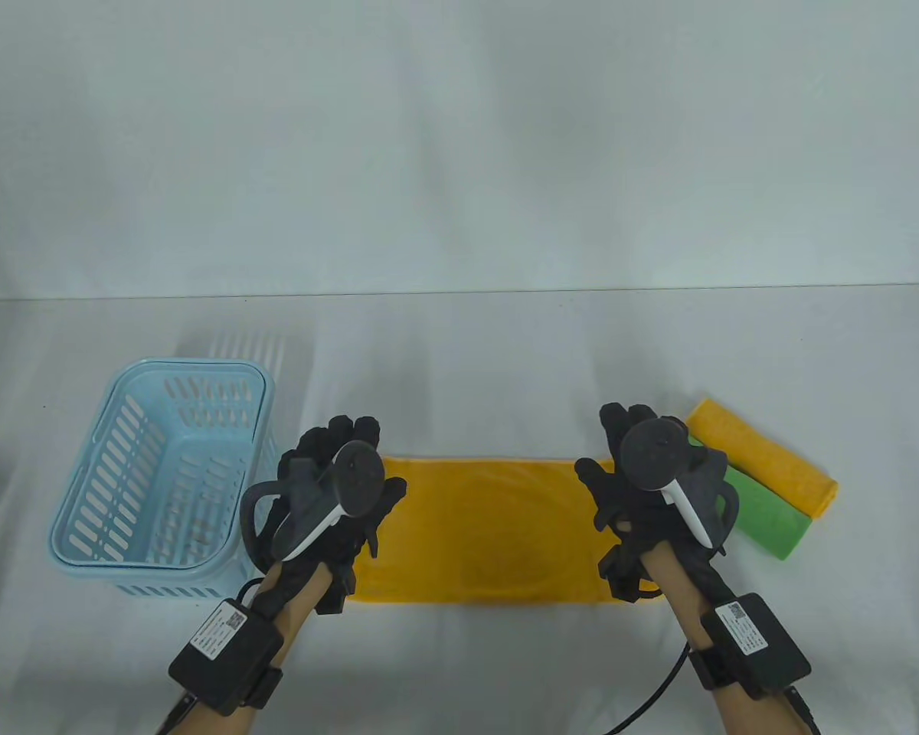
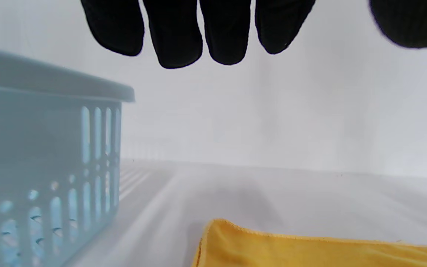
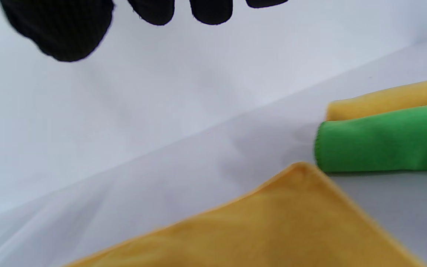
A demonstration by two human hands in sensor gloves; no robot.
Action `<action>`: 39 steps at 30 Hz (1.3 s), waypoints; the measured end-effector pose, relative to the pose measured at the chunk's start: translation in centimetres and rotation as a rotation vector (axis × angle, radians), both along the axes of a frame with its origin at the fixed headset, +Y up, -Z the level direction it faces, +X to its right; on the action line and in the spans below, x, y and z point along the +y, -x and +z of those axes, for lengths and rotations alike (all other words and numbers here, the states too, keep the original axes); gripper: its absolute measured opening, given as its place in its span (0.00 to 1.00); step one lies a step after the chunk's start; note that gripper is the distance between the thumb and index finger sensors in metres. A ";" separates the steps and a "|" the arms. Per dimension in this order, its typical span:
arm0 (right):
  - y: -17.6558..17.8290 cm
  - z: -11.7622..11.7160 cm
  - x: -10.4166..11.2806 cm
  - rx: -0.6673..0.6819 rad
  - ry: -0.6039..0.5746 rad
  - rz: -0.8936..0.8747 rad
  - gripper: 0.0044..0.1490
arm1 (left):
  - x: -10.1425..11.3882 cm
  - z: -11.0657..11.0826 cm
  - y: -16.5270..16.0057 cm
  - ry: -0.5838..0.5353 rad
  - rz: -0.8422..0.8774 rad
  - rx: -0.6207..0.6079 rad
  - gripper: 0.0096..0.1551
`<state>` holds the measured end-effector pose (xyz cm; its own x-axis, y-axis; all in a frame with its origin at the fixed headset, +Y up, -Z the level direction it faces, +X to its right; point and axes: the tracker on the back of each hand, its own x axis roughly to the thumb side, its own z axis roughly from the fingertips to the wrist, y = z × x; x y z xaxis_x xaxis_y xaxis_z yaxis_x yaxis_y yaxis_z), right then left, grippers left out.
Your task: Roll square towel into towel roll
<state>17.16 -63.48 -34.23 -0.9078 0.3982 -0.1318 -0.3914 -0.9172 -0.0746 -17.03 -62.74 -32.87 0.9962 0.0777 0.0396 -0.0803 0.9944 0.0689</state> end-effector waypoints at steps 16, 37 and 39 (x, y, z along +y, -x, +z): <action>11.9 3.2 -3.0 0.321 0.078 0.038 0.49 | 0.8 4.7 4.1 -0.140 0.153 -0.005 0.51; 25.3 3.5 -11.4 0.588 0.348 0.171 0.41 | 1.3 5.1 6.2 -0.161 0.216 0.023 0.51; 25.9 3.2 -11.7 0.582 0.342 0.201 0.37 | 1.2 5.1 6.2 -0.163 0.219 0.021 0.51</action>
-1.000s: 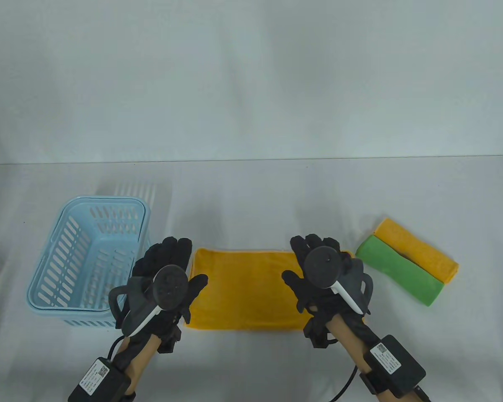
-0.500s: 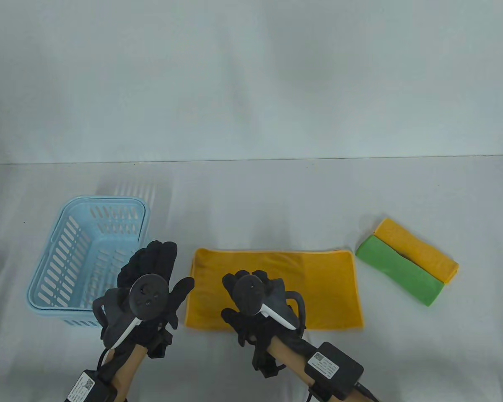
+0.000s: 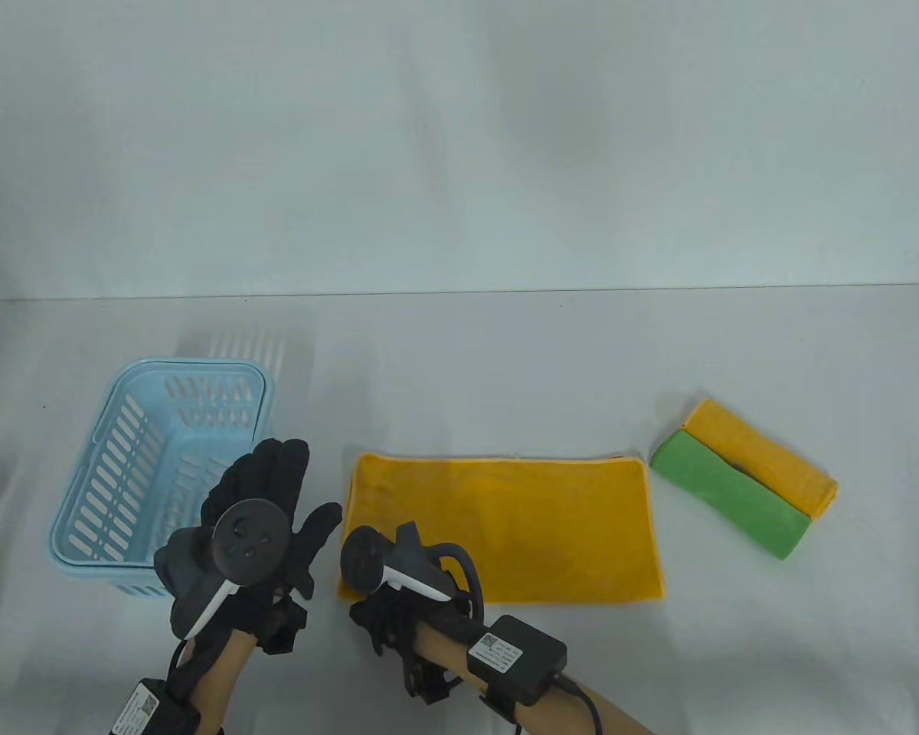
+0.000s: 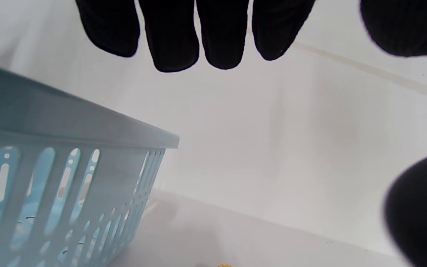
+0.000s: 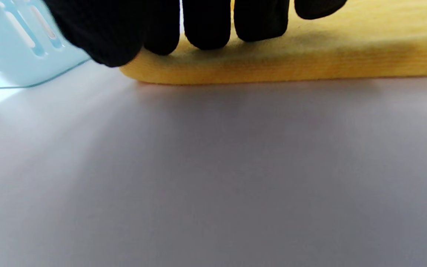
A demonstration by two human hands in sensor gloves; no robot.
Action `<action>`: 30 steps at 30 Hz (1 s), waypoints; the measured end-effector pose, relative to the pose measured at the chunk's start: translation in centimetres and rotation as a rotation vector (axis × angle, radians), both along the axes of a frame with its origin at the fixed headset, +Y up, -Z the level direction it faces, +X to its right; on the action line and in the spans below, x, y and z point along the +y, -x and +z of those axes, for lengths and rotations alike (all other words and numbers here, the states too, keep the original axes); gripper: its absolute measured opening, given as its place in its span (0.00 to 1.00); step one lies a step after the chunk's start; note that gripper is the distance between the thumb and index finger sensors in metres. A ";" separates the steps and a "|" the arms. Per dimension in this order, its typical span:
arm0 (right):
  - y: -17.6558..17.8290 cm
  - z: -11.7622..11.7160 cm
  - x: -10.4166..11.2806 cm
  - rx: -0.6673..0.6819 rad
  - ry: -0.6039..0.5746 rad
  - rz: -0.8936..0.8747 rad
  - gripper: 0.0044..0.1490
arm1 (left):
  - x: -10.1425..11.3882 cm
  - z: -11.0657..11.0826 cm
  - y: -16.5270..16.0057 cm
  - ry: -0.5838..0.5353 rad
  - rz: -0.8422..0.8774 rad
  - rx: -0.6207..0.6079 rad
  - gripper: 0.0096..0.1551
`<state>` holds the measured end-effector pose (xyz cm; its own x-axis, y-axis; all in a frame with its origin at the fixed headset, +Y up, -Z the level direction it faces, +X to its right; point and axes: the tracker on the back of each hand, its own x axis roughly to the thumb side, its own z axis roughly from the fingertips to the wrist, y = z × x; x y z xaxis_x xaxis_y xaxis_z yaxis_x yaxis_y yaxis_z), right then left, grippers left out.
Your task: Roll square towel into towel roll
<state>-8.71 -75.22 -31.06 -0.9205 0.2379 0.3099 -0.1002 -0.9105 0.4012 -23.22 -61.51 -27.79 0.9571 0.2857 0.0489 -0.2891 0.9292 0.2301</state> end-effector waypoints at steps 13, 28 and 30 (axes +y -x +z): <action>2.2 -1.0 -0.7 -0.022 -0.095 0.090 0.33 | 0.0 0.0 -0.1 0.006 -0.005 -0.005 0.51; 0.6 -1.9 0.4 -0.099 -0.019 -0.058 0.24 | 0.0 0.0 -0.1 0.017 -0.005 -0.003 0.50; 0.1 -1.8 0.9 -0.107 0.009 -0.089 0.24 | 0.0 0.0 -0.1 0.017 -0.005 -0.003 0.50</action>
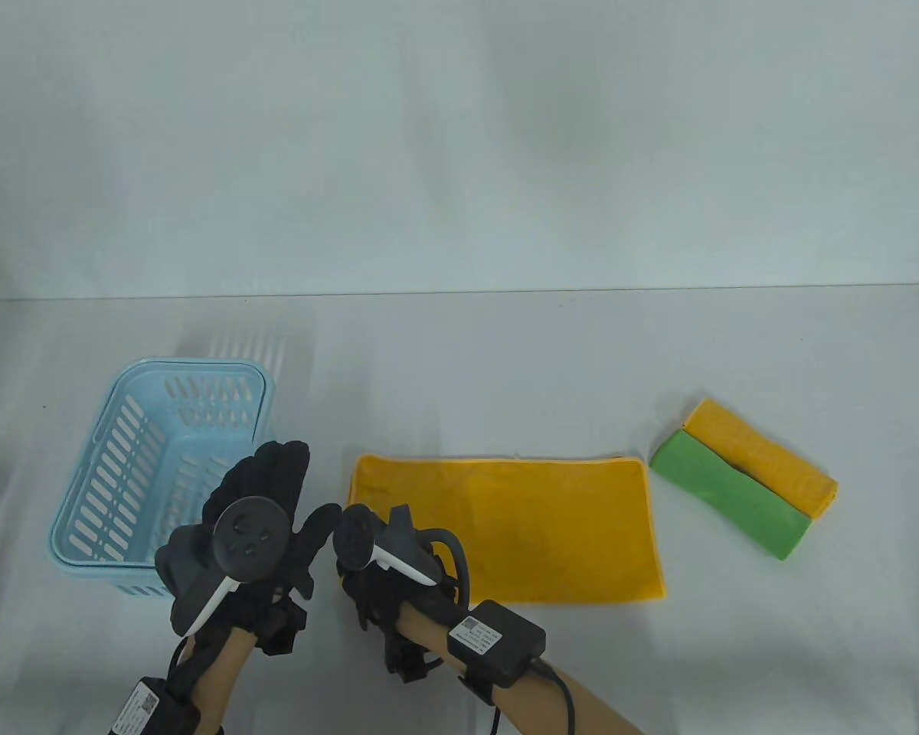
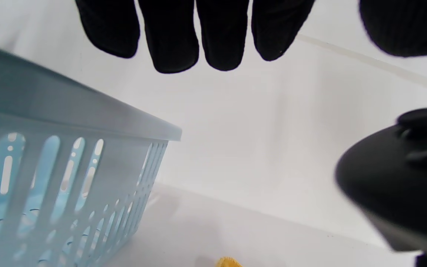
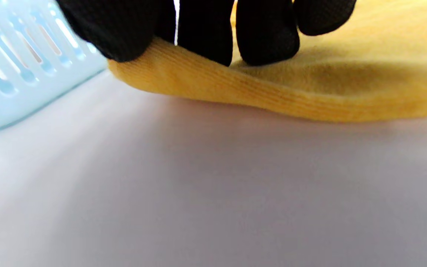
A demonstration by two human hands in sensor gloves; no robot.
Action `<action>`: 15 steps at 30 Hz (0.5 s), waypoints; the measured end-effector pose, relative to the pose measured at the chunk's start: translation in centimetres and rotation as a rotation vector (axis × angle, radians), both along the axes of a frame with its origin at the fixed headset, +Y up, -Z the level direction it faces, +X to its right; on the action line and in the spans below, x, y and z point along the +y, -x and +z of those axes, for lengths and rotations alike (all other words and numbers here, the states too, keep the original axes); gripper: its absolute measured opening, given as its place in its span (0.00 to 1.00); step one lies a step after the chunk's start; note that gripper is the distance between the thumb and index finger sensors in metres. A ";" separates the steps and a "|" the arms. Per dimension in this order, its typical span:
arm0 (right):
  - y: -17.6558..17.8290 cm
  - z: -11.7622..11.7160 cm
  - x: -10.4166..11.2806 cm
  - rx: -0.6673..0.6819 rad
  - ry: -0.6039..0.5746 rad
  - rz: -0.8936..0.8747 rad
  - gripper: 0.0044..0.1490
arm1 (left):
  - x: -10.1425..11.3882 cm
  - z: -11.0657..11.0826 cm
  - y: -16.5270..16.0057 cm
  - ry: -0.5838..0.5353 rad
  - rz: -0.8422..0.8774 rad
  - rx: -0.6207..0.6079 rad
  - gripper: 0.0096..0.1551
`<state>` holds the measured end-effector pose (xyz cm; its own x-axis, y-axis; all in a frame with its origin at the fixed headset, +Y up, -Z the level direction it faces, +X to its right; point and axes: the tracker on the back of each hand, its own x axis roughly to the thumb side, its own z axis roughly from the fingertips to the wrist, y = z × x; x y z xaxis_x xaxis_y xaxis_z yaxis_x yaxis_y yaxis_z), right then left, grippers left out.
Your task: Roll square towel into towel roll
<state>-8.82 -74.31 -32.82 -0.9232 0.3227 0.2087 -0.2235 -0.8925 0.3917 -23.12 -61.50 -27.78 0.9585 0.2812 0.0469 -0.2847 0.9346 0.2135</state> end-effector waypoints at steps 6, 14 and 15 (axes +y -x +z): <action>-2.7 0.6 2.4 -0.034 0.081 -0.109 0.24 | 0.0 0.0 0.0 0.000 0.000 0.000 0.50; -7.4 0.4 7.1 -0.161 0.068 -0.304 0.23 | -0.1 0.0 0.0 0.022 -0.001 0.000 0.50; -7.8 0.3 7.5 -0.171 0.064 -0.313 0.24 | -0.1 -0.1 0.0 0.023 -0.002 -0.001 0.50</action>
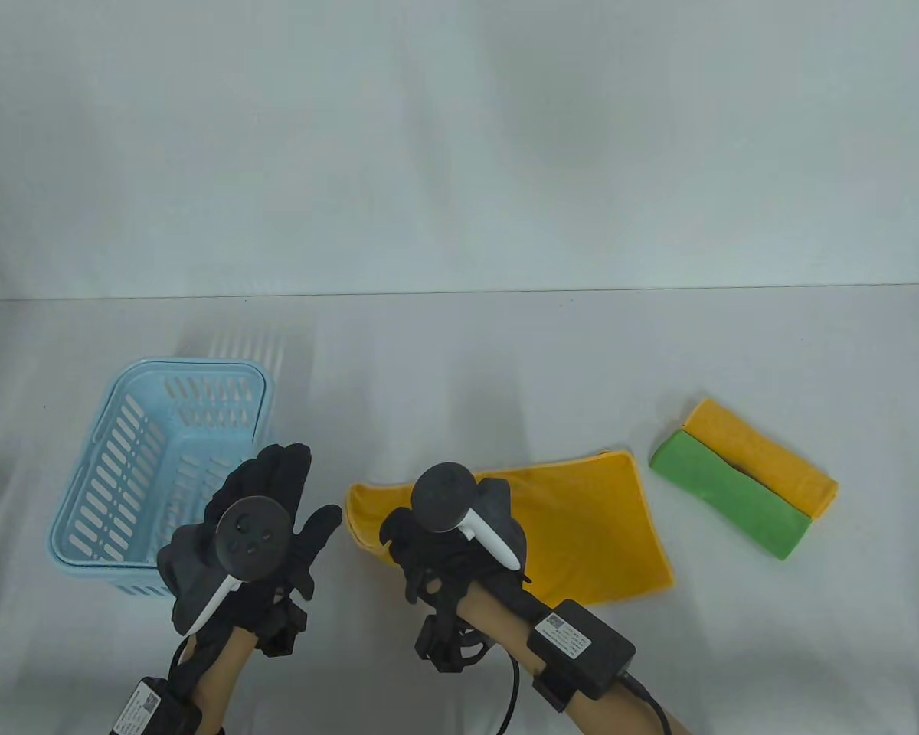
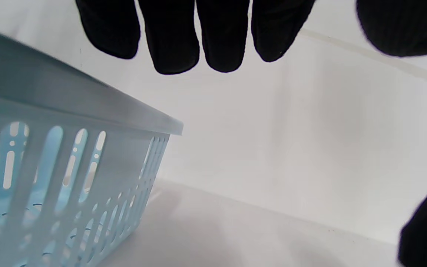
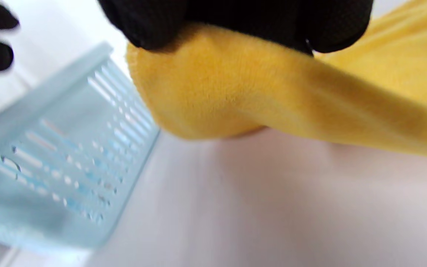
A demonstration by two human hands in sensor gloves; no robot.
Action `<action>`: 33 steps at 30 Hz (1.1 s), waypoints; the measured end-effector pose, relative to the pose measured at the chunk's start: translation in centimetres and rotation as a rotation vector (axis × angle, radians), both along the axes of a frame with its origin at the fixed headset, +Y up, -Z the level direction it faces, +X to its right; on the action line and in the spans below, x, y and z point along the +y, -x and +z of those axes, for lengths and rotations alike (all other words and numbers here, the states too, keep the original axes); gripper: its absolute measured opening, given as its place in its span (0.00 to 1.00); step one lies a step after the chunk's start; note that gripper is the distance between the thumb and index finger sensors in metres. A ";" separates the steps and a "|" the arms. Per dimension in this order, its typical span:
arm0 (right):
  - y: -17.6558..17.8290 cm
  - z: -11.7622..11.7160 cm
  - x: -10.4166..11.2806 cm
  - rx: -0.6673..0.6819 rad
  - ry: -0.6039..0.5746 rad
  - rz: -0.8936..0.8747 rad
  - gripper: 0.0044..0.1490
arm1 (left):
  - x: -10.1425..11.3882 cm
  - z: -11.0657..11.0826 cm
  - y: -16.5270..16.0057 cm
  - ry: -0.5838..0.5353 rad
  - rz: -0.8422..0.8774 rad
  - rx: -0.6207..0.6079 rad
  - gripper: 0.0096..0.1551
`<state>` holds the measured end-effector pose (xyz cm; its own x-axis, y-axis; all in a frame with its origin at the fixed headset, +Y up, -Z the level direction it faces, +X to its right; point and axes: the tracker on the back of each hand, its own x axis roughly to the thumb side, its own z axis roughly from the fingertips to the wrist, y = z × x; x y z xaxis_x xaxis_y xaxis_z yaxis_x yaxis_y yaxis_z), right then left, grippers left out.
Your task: Roll square towel into towel roll
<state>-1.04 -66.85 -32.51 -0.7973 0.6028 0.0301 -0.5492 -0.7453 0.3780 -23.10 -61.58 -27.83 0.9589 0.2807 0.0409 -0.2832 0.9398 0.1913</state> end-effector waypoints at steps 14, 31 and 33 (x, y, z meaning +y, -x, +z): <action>-4.7 -1.2 6.5 -0.019 -0.120 0.004 0.24 | -0.3 -0.1 -0.9 0.046 -0.006 -0.083 0.48; -6.2 -0.5 9.7 0.016 -0.166 0.020 0.23 | -4.8 -1.8 -4.1 0.340 -0.018 -0.284 0.51; -6.1 -0.3 10.0 0.021 -0.172 0.018 0.23 | -5.8 -2.1 -4.7 0.383 -0.032 -0.296 0.51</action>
<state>5.06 -56.88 -32.80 -0.8063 0.5728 0.1479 -0.5284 -0.8097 0.2552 -18.43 -67.38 -29.98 0.9299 0.2997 0.2131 -0.2434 0.9360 -0.2542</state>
